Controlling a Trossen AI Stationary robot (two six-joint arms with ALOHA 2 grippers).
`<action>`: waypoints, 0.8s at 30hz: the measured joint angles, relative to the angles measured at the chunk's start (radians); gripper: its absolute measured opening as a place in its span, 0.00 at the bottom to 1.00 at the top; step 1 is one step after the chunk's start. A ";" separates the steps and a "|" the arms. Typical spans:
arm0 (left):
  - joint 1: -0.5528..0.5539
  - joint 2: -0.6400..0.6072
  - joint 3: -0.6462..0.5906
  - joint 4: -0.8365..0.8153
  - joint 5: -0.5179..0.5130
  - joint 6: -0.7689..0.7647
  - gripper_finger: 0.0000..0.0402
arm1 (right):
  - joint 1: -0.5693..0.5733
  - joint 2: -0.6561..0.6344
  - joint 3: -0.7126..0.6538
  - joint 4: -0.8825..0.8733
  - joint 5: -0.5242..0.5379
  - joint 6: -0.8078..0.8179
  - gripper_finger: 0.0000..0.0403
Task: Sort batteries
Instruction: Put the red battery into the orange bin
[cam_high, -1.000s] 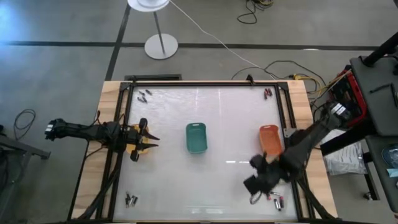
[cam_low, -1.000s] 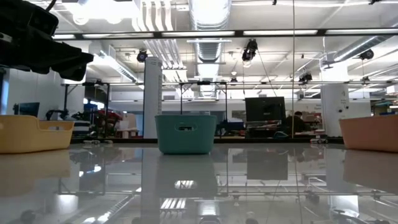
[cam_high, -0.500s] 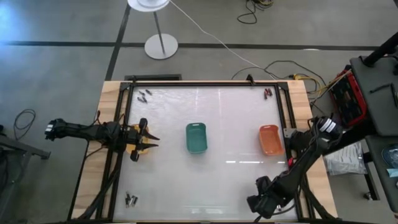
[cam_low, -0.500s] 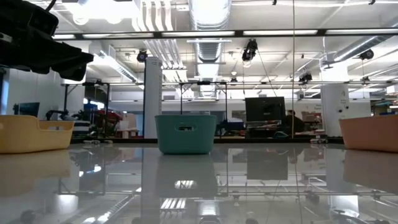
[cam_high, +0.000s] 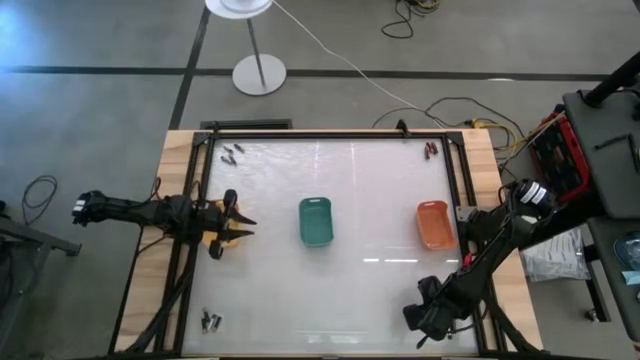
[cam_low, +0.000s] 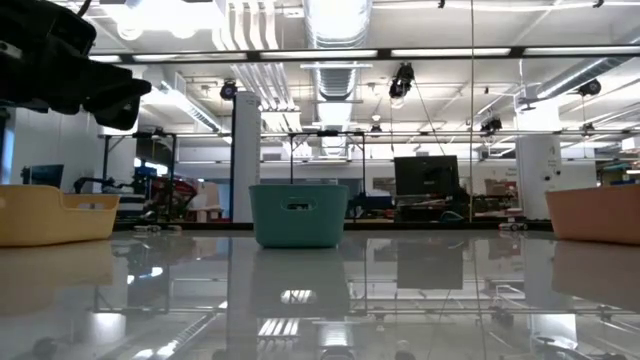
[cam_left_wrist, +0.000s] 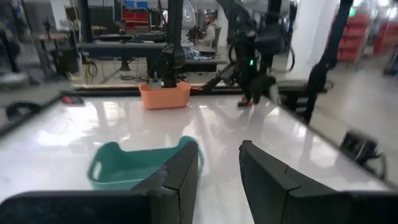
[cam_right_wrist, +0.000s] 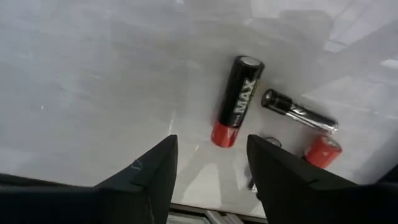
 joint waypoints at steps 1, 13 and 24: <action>0.000 0.001 0.000 0.016 0.000 -0.052 0.25 | 0.000 0.003 -0.001 0.003 0.000 -0.001 0.44; 0.001 0.006 0.000 0.083 -0.001 -0.355 0.25 | -0.008 0.054 -0.006 0.003 -0.009 0.016 0.31; 0.001 0.030 0.000 0.354 -0.002 -0.360 0.25 | -0.041 0.061 0.020 -0.009 -0.012 -0.012 0.09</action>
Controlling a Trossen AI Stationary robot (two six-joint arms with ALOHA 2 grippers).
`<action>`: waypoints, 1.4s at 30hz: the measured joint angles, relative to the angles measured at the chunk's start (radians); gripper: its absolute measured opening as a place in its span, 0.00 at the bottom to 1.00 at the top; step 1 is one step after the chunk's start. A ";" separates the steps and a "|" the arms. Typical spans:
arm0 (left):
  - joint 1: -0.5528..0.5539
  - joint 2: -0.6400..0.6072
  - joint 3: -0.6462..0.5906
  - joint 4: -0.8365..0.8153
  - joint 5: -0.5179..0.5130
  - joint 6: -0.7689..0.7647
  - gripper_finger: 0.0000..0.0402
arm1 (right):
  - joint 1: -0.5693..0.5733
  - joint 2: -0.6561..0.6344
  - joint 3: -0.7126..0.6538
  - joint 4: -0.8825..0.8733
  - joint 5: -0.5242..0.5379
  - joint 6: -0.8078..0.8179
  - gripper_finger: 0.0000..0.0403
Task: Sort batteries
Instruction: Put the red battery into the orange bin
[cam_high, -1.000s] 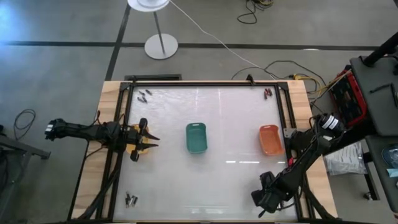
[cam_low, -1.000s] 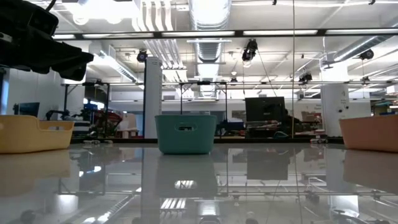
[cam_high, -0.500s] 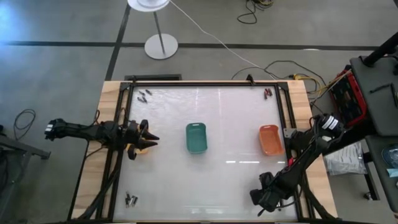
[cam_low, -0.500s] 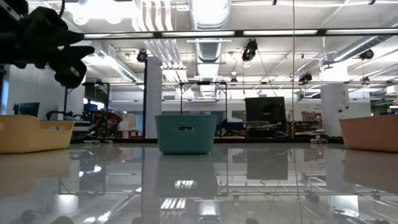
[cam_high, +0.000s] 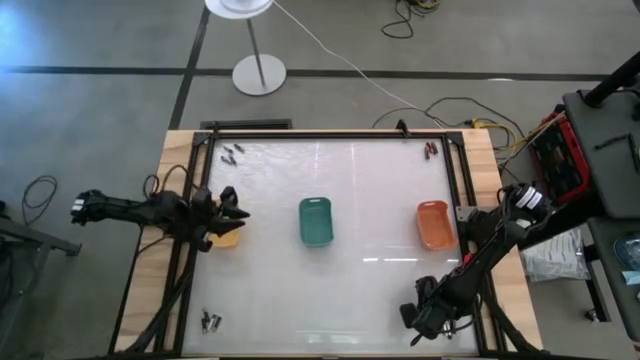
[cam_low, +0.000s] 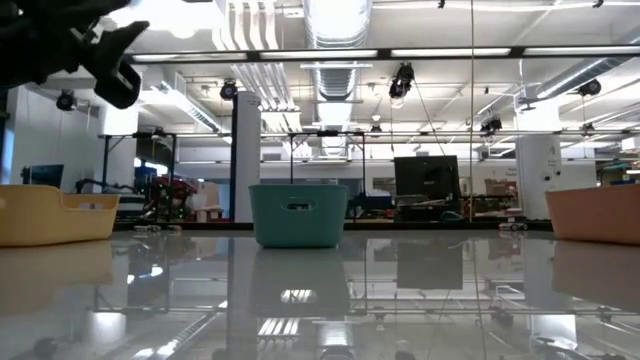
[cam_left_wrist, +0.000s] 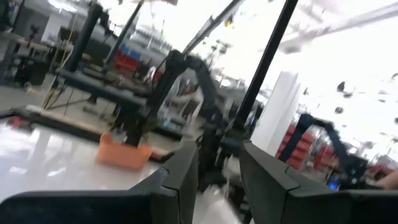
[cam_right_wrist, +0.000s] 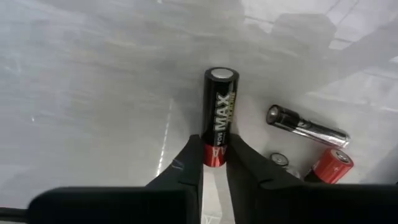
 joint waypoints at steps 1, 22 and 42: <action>0.000 0.002 0.000 0.019 0.000 0.000 0.25 | -0.005 0.002 0.015 -0.004 0.008 -0.007 0.09; 0.000 0.098 0.000 0.099 -0.175 -0.254 0.25 | -0.621 -0.167 0.373 -0.939 0.090 -0.941 0.09; 0.000 0.159 0.000 0.099 -0.181 -0.313 0.25 | -1.088 -0.298 -0.156 -0.659 0.027 -1.250 0.09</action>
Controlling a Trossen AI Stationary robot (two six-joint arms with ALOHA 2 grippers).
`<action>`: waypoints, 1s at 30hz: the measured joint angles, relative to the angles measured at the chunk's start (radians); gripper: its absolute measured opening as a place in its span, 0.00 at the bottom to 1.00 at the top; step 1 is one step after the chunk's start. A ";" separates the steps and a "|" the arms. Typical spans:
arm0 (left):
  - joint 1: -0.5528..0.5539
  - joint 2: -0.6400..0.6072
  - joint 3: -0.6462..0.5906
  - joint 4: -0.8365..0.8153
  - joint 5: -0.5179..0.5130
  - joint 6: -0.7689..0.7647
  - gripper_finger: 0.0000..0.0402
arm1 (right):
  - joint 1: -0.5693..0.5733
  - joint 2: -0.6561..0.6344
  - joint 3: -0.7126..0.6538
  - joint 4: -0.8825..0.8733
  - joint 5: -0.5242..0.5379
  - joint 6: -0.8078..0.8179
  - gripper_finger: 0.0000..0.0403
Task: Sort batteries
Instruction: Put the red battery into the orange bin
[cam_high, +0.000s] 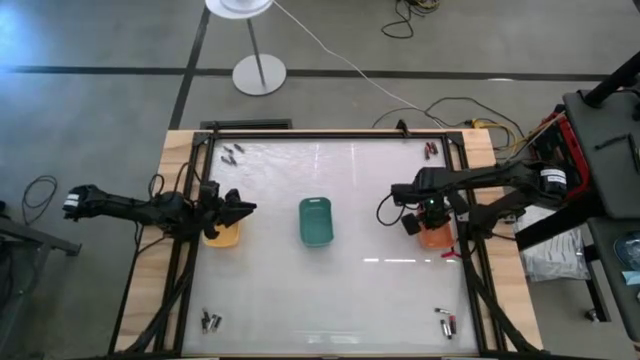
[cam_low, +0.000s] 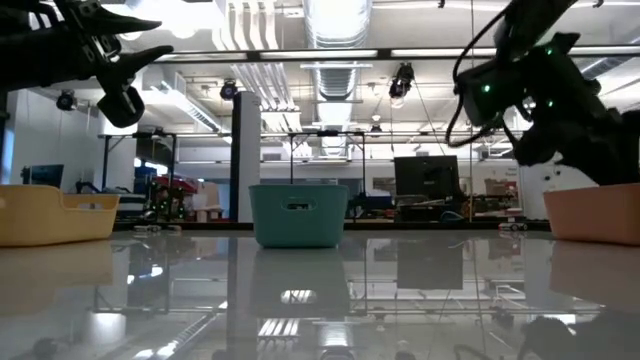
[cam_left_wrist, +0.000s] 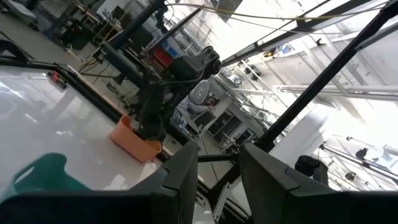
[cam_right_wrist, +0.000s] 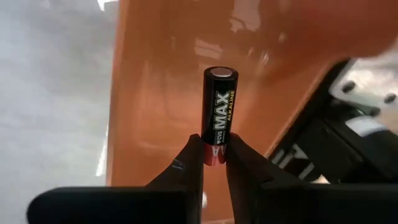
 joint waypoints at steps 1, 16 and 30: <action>0.000 0.001 0.000 0.000 -0.001 0.000 0.25 | -0.006 0.012 -0.008 0.018 0.001 -0.006 0.09; 0.000 0.006 0.000 0.006 -0.001 -0.001 0.25 | -0.042 0.093 -0.073 0.146 0.032 -0.051 0.13; 0.000 0.006 0.000 0.006 -0.001 0.002 0.25 | -0.042 0.094 -0.077 0.165 0.034 -0.034 0.23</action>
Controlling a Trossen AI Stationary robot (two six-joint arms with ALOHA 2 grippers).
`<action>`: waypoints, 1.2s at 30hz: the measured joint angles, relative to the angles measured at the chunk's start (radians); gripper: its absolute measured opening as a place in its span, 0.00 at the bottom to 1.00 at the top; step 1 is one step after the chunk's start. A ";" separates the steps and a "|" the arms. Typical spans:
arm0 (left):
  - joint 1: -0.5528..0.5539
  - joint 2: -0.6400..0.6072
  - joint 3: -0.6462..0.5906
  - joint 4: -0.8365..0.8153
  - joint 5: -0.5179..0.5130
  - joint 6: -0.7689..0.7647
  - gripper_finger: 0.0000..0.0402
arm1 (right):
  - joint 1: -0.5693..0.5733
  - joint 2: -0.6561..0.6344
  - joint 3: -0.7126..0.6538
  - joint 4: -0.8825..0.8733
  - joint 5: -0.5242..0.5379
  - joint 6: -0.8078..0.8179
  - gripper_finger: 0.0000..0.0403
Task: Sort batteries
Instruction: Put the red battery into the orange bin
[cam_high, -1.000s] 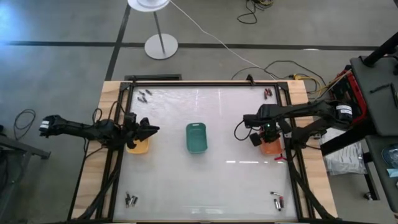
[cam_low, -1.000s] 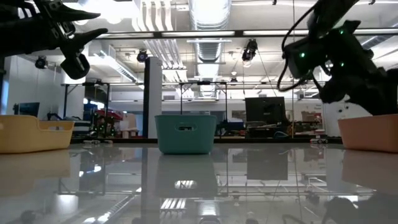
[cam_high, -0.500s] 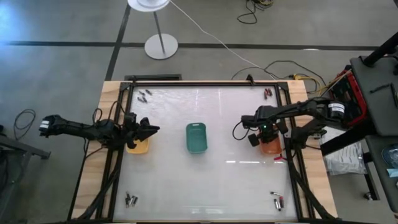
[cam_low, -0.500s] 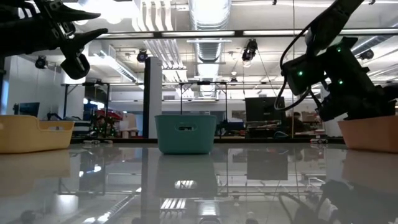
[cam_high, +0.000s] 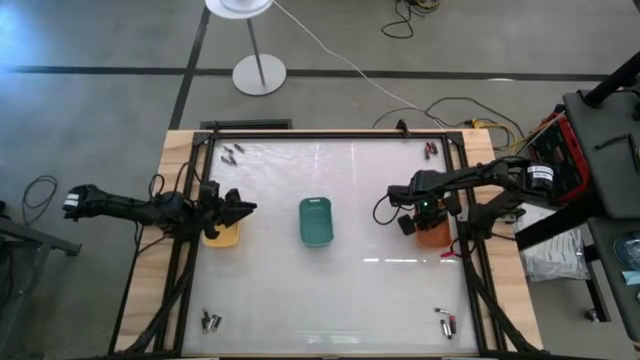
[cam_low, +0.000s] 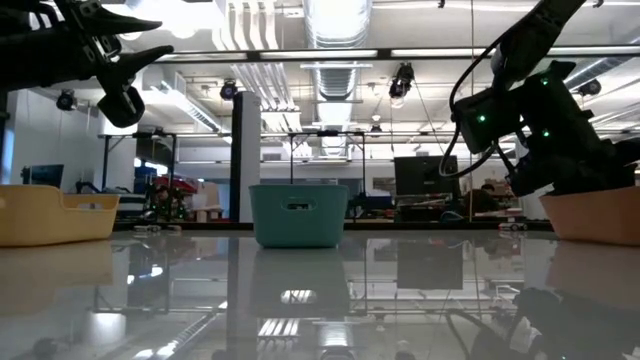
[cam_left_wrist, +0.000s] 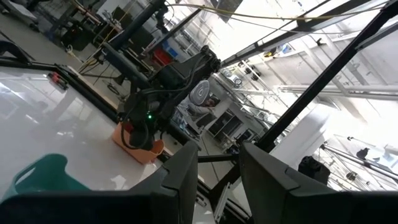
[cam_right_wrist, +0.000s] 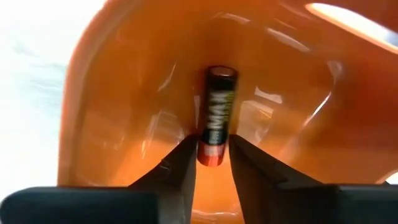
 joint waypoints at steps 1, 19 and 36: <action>0.000 0.000 0.000 0.000 0.000 0.000 0.25 | 0.000 0.000 0.000 0.001 0.000 0.001 0.24; 0.000 0.000 0.000 0.000 0.000 -0.007 0.25 | 0.027 -0.169 0.191 -0.216 0.054 0.041 0.42; 0.000 0.001 -0.001 0.116 0.121 -0.264 0.25 | -0.099 -0.265 0.442 -0.217 0.406 0.166 0.47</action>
